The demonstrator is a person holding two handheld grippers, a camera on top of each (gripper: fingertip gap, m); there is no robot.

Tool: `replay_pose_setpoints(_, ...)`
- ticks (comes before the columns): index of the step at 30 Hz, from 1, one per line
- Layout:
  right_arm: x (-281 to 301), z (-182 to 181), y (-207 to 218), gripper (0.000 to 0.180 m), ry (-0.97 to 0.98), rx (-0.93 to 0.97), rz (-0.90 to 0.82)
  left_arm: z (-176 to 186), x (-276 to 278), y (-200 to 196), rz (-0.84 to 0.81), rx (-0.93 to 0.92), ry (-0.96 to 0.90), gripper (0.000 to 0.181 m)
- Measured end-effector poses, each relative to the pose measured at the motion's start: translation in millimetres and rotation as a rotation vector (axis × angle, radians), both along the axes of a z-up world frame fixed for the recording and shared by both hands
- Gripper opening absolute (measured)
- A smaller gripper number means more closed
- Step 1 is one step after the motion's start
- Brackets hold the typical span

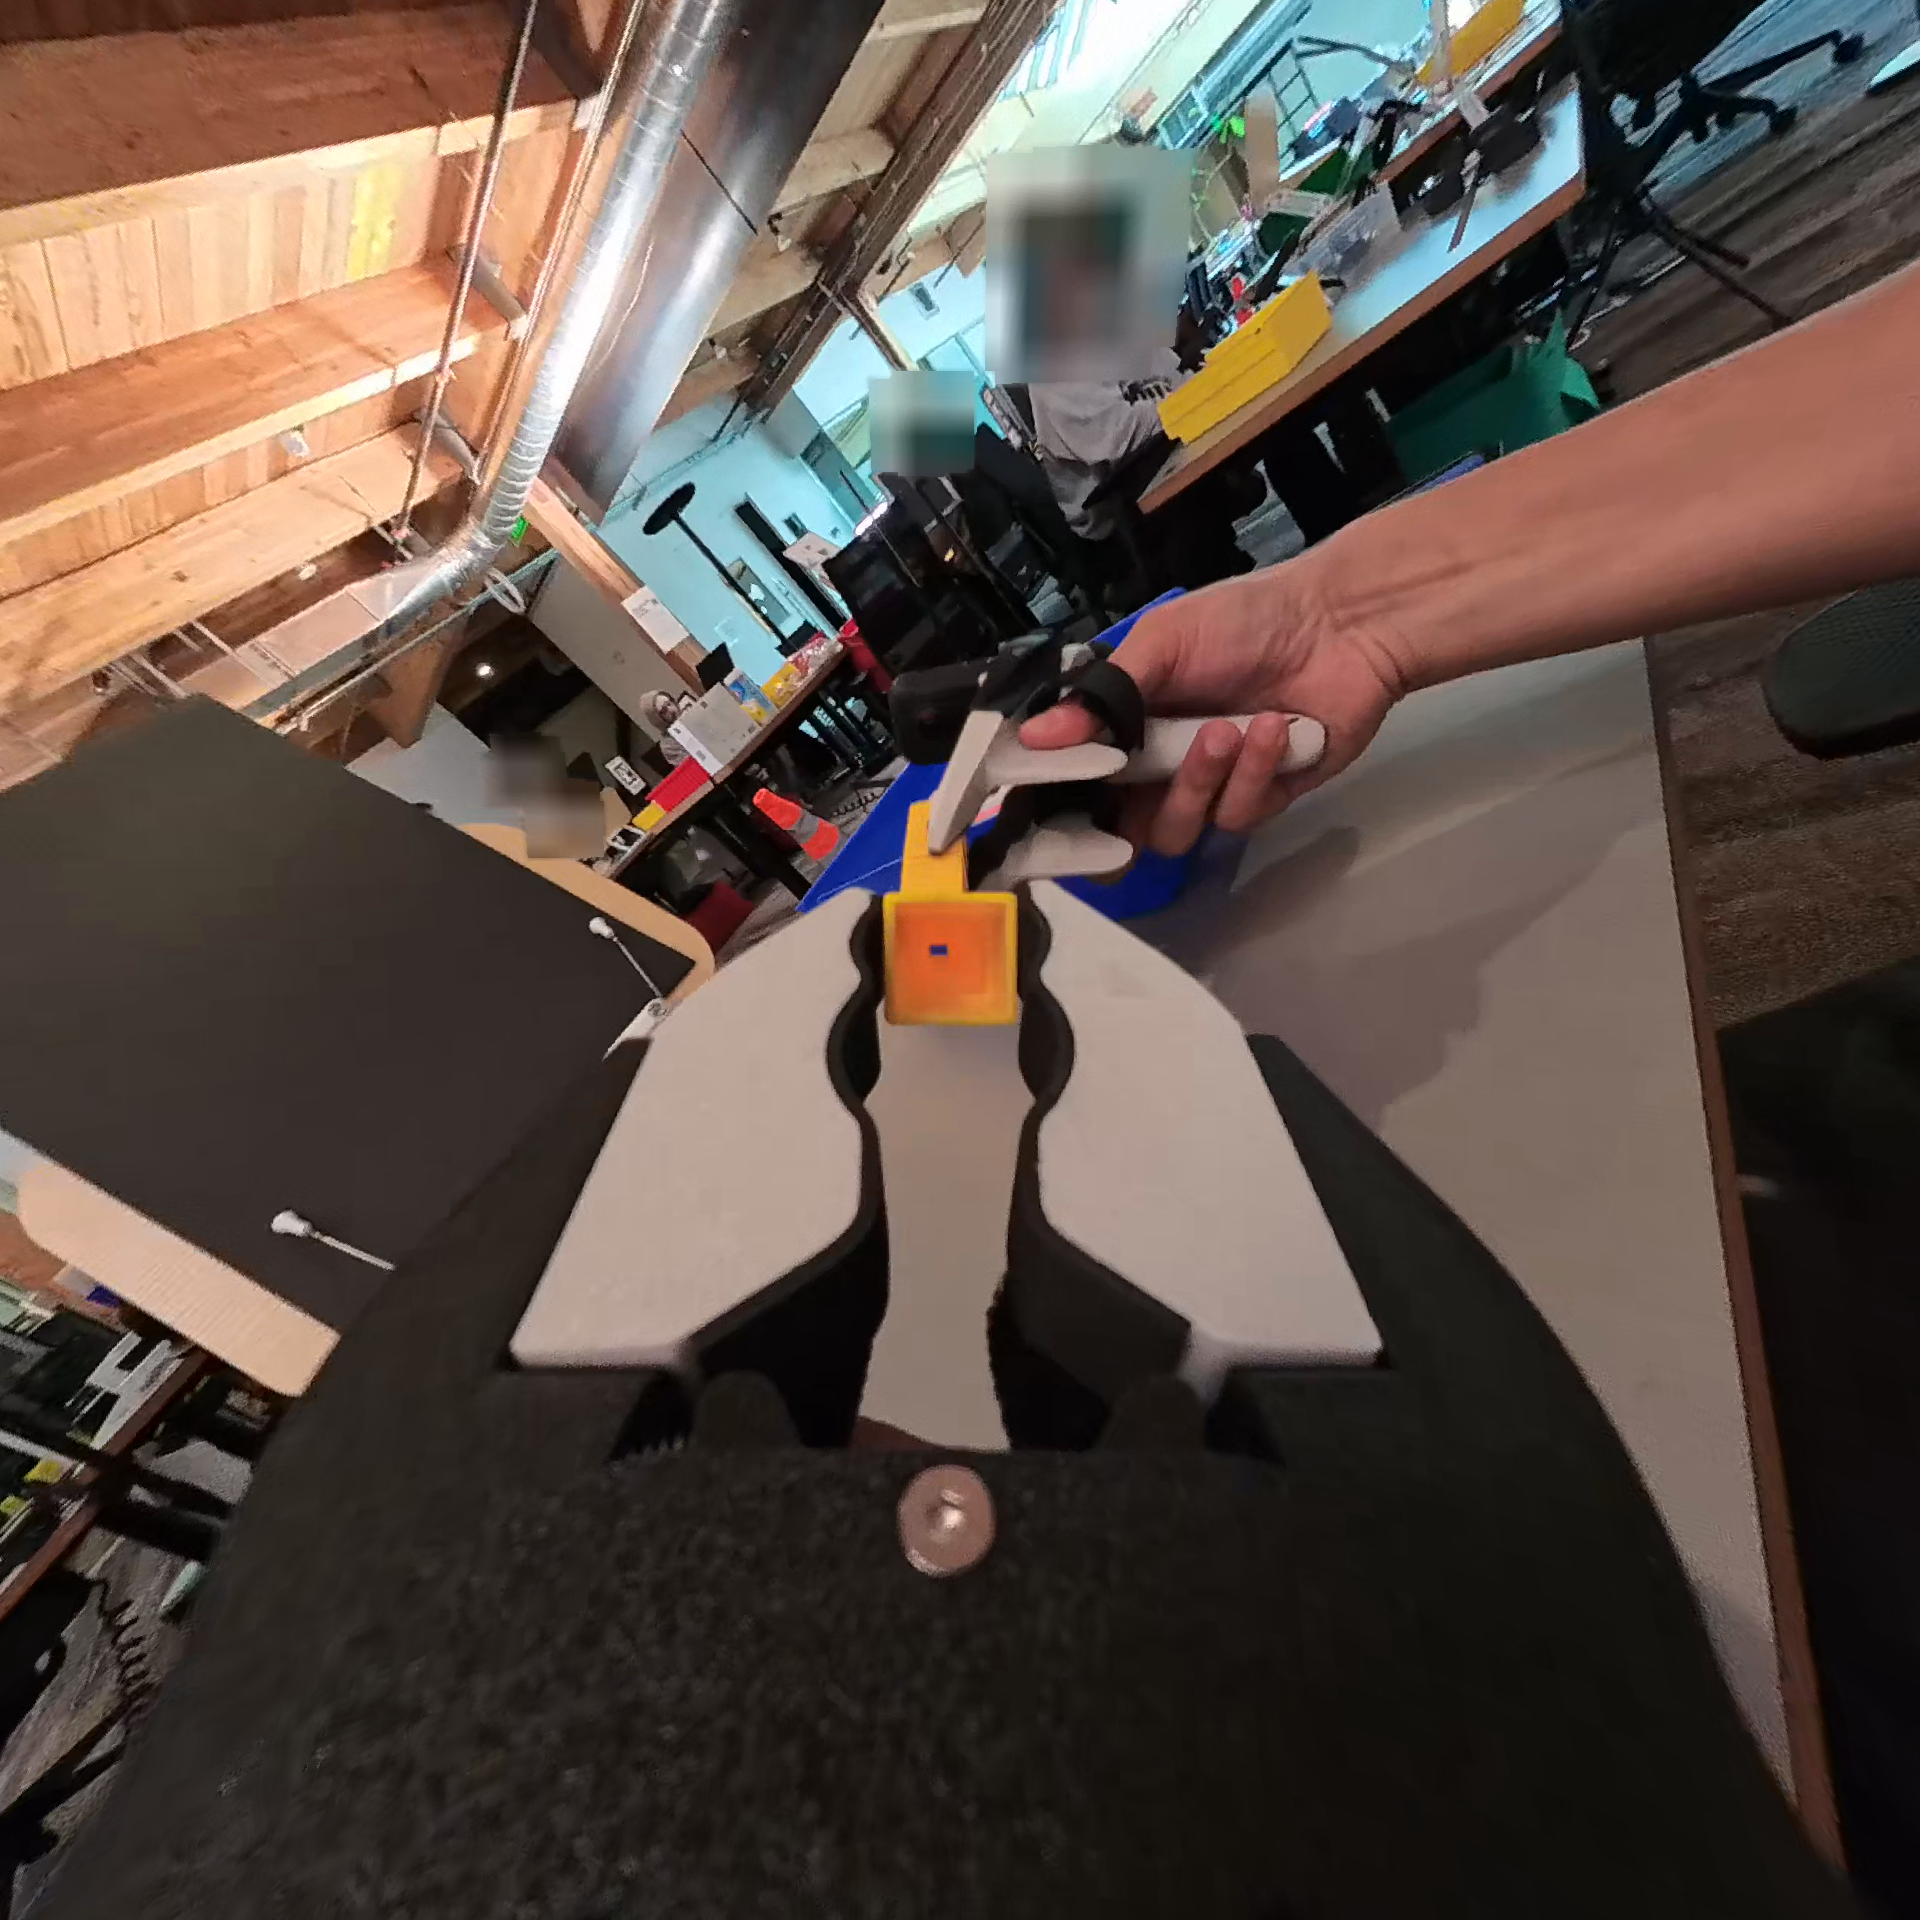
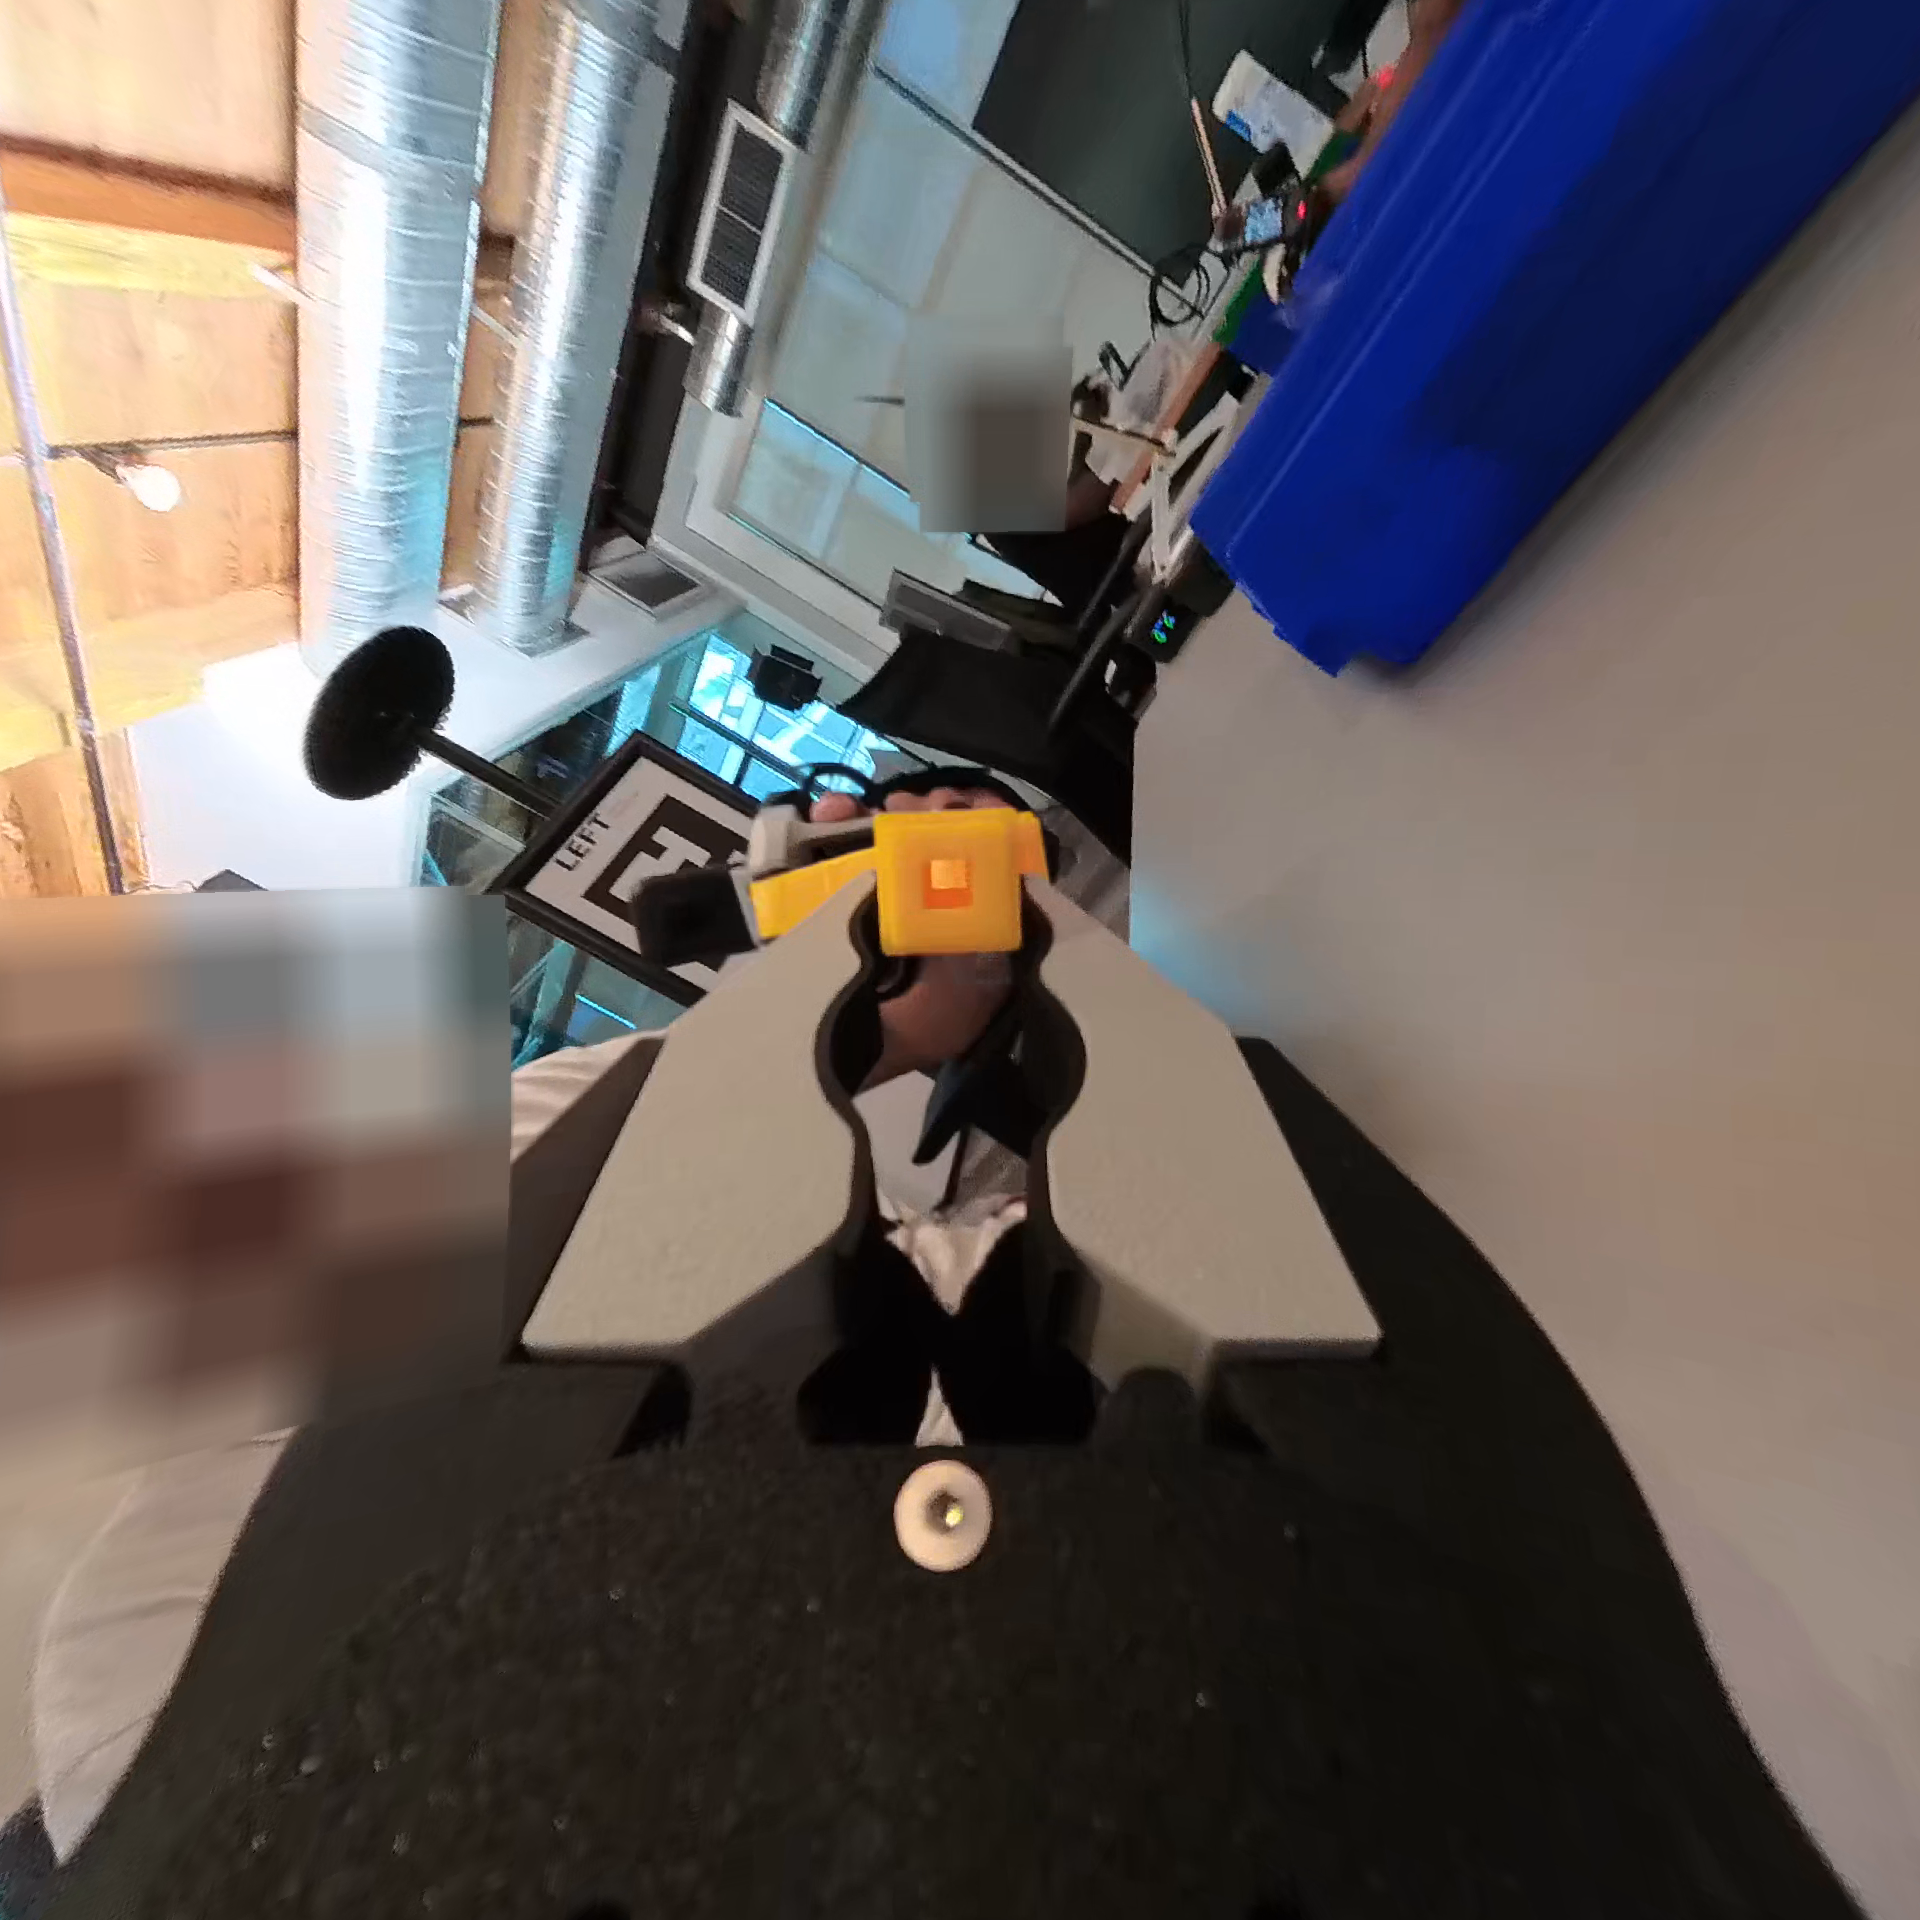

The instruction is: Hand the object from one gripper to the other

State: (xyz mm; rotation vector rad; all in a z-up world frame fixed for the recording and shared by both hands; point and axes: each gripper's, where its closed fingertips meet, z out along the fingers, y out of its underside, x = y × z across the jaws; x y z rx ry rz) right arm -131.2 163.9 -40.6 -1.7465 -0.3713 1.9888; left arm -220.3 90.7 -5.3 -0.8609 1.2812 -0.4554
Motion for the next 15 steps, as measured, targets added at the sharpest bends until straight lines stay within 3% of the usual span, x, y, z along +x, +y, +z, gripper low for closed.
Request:
replay_pose_setpoints(1,2,4,1,0.021,0.024,0.003,-0.005,0,-1,2,0.010,0.006,0.000,0.023)
replay_pose_setpoints(10,12,17,6,0.021,0.031,0.061,-0.075,8,-12,16,0.029,-0.075,-0.062,0.022)
replay_pose_setpoints(15,17,26,15,0.022,0.011,0.123,-0.209,32,-29,35,-0.056,-0.401,-0.264,0.022)
